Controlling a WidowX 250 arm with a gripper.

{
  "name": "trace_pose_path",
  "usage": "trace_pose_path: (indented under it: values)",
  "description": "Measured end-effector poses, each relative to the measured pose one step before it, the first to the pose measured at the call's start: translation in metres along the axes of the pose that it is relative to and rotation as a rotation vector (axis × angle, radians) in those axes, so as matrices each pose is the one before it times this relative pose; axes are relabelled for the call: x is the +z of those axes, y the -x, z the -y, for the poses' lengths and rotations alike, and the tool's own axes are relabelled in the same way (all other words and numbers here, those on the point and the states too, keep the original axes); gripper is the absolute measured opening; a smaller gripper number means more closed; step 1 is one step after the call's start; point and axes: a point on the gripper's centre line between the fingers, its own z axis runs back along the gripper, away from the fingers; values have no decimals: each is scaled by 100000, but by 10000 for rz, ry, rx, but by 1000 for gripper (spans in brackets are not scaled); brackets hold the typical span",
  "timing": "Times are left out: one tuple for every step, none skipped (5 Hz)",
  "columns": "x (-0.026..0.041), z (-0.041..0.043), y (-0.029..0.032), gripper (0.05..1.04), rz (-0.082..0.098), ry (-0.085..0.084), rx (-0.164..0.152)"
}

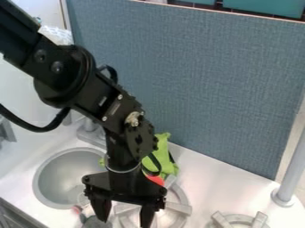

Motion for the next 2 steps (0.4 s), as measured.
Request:
trace_pose_path:
  values:
    - [-605,11,142,1003,-136,-95,5]
    - [-1846,2459,253,1003,290,-124,-1298]
